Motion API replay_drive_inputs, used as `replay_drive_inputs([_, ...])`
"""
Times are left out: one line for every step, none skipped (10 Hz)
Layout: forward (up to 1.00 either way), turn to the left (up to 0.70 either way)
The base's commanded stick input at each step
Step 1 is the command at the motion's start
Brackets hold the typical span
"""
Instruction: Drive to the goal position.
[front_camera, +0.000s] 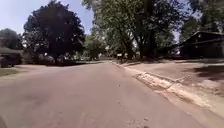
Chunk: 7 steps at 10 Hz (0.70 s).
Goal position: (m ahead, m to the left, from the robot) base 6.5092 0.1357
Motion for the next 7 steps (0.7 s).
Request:
replay_drive_inputs([0.5, 0.0])
replay_drive_inputs([0.5, 0.0])
replay_drive_inputs([0.5, 0.0])
replay_drive_inputs([0.5, 0.26])
replay_drive_inputs([0.5, 0.5])
replay_drive_inputs([0.5, 0.15])
replay_drive_inputs([0.5, 0.0])
